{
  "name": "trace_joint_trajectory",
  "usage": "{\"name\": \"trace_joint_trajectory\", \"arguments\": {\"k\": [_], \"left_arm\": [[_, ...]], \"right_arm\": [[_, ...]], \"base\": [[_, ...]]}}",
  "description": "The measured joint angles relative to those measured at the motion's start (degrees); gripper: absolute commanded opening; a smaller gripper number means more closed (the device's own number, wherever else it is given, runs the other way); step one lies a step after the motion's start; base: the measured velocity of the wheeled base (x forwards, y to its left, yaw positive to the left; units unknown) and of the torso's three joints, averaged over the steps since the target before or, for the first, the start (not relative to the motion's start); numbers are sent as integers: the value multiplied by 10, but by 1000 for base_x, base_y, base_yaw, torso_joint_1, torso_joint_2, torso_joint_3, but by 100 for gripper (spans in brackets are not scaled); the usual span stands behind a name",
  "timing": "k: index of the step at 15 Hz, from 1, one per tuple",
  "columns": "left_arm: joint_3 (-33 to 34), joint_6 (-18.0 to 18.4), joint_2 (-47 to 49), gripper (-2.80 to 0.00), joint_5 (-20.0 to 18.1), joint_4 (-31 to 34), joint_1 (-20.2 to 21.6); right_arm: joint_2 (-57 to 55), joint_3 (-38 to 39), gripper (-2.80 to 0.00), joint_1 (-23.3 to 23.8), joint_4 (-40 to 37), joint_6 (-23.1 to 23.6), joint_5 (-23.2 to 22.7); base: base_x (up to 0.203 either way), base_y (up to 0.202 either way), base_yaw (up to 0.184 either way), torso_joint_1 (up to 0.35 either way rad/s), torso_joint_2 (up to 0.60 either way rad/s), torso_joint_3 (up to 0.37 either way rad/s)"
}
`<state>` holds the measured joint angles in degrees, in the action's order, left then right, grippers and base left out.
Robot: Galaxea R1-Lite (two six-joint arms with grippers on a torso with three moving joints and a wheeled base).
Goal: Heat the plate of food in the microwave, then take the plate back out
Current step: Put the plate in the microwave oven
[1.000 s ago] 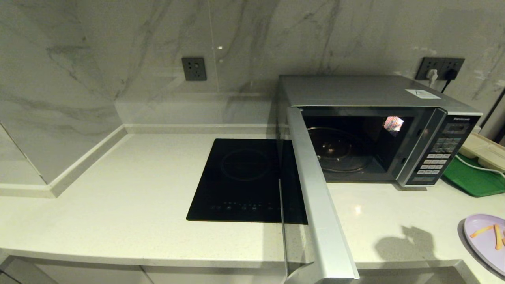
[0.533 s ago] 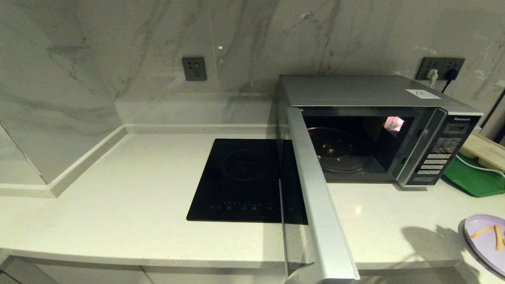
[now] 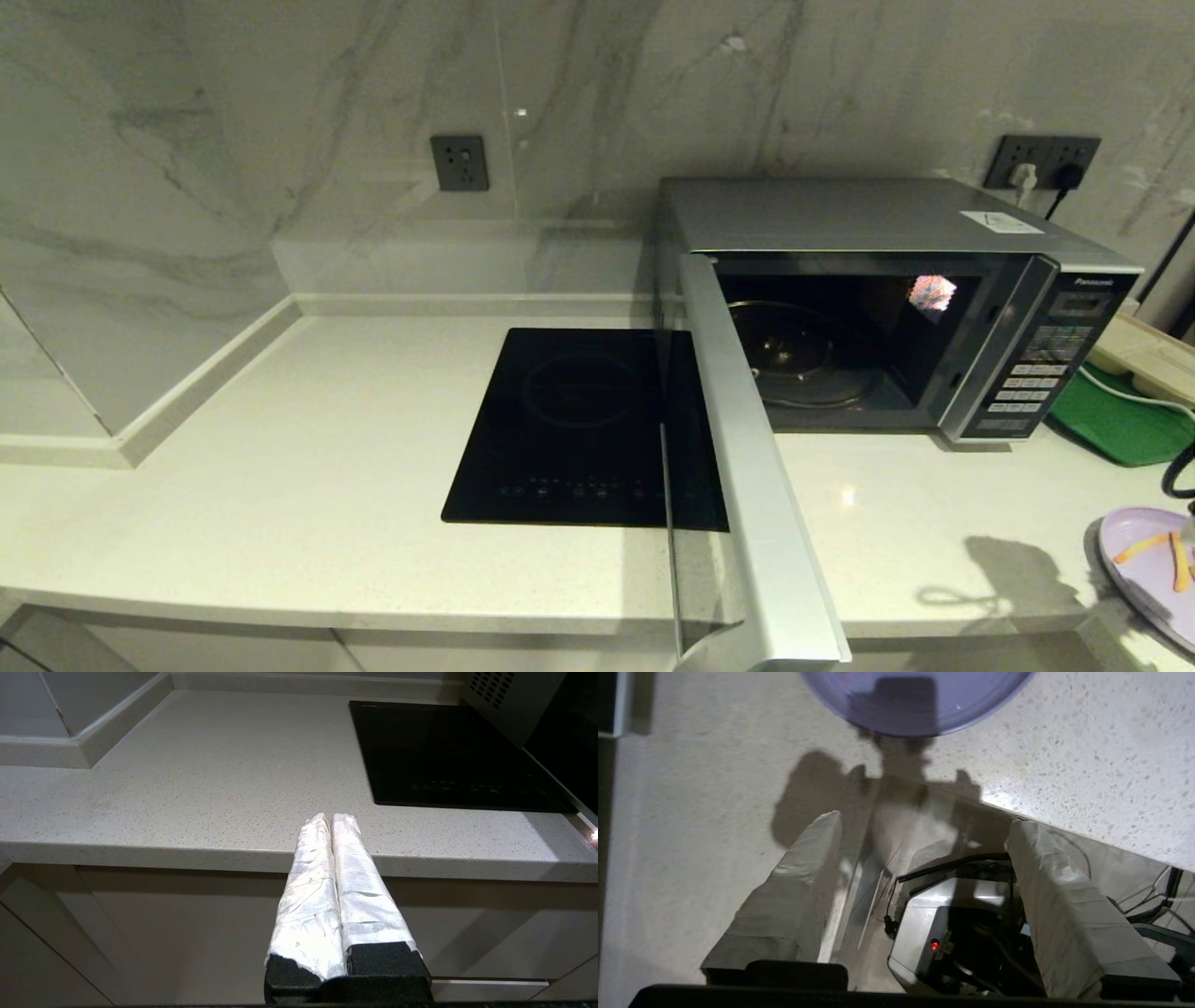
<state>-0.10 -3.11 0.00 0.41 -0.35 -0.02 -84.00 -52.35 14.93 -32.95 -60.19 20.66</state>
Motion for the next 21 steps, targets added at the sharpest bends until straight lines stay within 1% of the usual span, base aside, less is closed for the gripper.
{"name": "trace_joint_trajectory", "arguments": {"k": [2,4,6,8,9,10,13,16,18,21], "left_arm": [[0,0,0,-280,0,0,0],[0,0,0,-280,0,0,0],[0,0,0,-280,0,0,0],[0,0,0,-280,0,0,0],[0,0,0,-280,0,0,0],[0,0,0,-280,0,0,0],[0,0,0,-280,0,0,0],[0,0,0,-280,0,0,0],[0,0,0,-280,0,0,0],[0,0,0,-280,0,0,0]], "right_arm": [[-18,53,0,27,65,-13,0],[-42,73,0,93,111,0,-1],[-68,85,0,174,151,35,-22],[-87,92,0,251,183,88,-63],[-97,93,0,282,192,113,-84],[-109,94,0,304,197,129,-101],[-136,97,0,336,200,136,-129],[-151,104,0,343,209,142,-140],[-156,111,0,344,229,160,-159],[-160,112,0,344,236,168,-180]], "base": [[0,0,0,0,0,0],[0,0,0,0,0,0],[0,0,0,0,0,0],[0,0,0,0,0,0],[0,0,0,0,0,0],[0,0,0,0,0,0],[0,0,0,0,0,0],[0,0,0,0,0,0],[0,0,0,0,0,0],[0,0,0,0,0,0]]}}
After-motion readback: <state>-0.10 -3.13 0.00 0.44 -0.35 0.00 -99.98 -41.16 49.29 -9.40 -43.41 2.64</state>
